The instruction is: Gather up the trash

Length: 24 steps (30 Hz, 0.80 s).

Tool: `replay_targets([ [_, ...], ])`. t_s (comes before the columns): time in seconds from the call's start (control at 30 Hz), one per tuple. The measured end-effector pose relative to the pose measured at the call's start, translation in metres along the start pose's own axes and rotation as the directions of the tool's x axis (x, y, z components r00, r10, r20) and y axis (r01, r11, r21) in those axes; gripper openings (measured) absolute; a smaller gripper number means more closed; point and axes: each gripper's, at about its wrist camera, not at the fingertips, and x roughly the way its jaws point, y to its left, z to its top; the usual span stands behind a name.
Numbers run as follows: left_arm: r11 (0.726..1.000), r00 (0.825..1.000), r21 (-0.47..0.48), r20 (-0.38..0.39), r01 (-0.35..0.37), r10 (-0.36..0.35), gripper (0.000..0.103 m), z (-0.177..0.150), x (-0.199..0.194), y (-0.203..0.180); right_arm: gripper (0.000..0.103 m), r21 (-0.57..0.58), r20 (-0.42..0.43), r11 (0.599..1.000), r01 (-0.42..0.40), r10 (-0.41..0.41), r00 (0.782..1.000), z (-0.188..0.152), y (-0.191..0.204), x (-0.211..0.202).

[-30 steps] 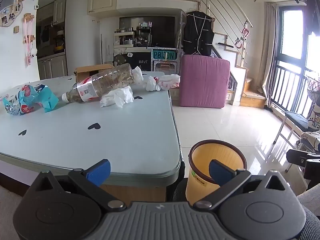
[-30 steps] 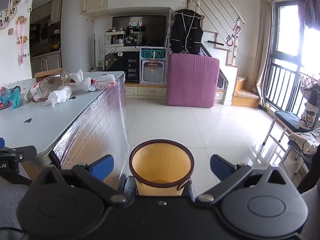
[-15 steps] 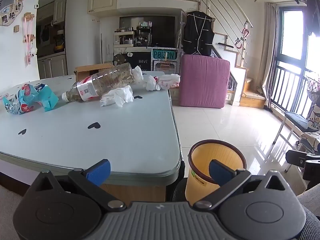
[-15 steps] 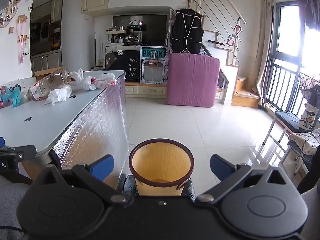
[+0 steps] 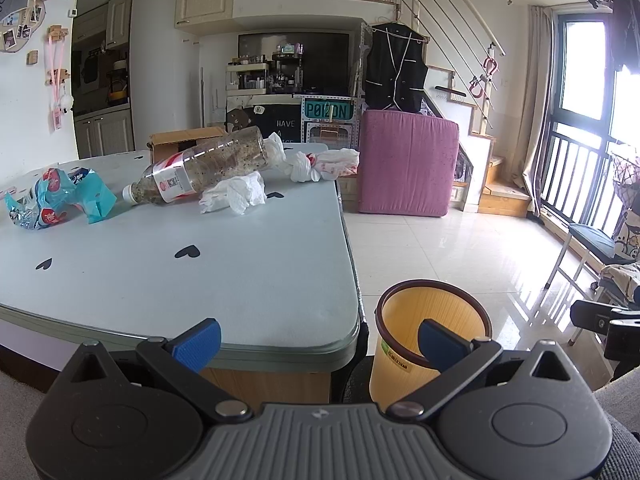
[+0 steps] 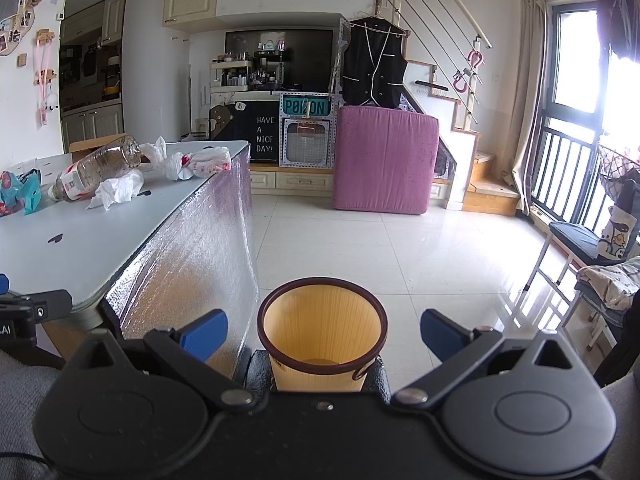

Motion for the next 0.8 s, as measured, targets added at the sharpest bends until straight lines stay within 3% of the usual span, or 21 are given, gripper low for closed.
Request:
replay_targets([
  [0.8,1.0,1.0,-0.002,0.005,-0.002,0.002,0.103,-0.002,-0.002,-0.0023,0.103,0.0,0.003,1.0,0.004,-0.004,1.0,-0.0014,-0.0011,-0.0021],
])
